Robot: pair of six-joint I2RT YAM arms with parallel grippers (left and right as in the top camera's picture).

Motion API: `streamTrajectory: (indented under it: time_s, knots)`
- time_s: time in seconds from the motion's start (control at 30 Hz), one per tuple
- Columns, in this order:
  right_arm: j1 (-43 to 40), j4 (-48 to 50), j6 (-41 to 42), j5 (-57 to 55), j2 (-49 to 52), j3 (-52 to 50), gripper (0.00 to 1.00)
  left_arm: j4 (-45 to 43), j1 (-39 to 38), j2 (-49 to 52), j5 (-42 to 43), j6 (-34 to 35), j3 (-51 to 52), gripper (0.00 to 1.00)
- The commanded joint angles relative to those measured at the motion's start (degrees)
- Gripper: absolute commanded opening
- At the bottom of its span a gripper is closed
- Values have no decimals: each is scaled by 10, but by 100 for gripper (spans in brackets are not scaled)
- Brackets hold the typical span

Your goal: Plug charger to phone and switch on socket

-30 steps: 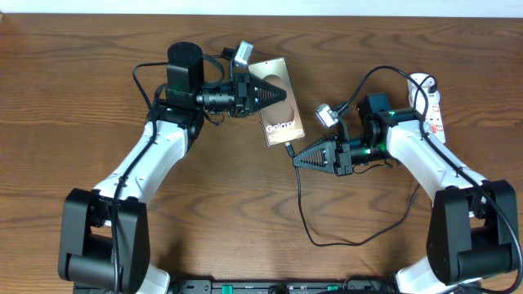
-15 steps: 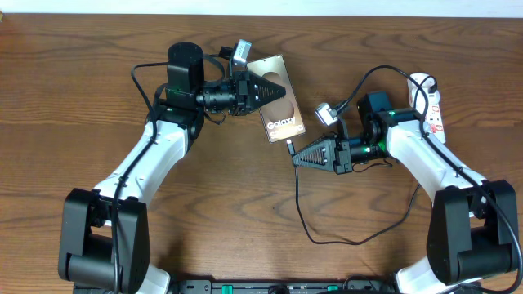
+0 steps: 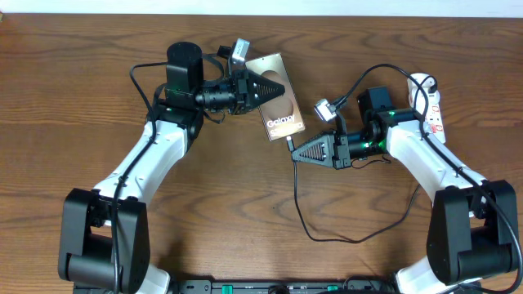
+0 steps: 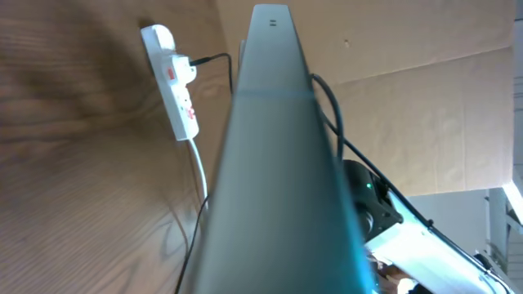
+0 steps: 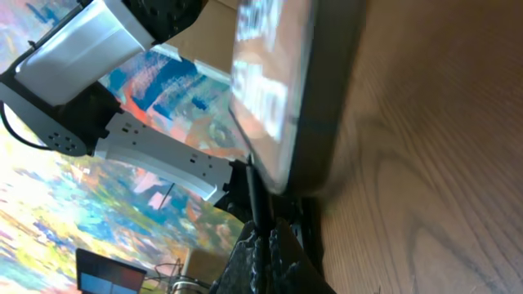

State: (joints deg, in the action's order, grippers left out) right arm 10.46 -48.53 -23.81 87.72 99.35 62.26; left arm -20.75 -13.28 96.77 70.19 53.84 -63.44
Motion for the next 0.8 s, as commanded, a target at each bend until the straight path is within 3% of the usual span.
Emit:
streamTrajectory:
  time_s: [0.0,0.77]
  knots:
    - [-2,-1,13,17,-9,0,1,-26,0,-11,27,14,-9,7]
    - [3,0,13,17,-9,0,1,-28,0,-11,37,-32,-9,7]
